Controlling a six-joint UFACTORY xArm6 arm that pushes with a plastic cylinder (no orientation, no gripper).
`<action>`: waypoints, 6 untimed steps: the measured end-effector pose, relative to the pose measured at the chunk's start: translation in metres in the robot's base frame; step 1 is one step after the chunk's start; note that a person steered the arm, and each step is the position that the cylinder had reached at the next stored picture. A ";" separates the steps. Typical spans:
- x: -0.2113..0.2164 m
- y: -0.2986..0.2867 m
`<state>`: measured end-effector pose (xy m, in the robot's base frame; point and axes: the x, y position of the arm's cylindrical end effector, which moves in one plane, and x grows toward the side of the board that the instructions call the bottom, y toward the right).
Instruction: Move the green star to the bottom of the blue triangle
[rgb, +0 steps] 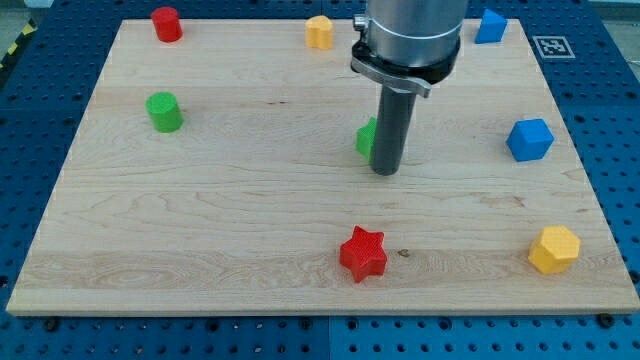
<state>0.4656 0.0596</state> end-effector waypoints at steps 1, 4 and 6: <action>0.000 -0.026; -0.058 0.024; -0.108 0.089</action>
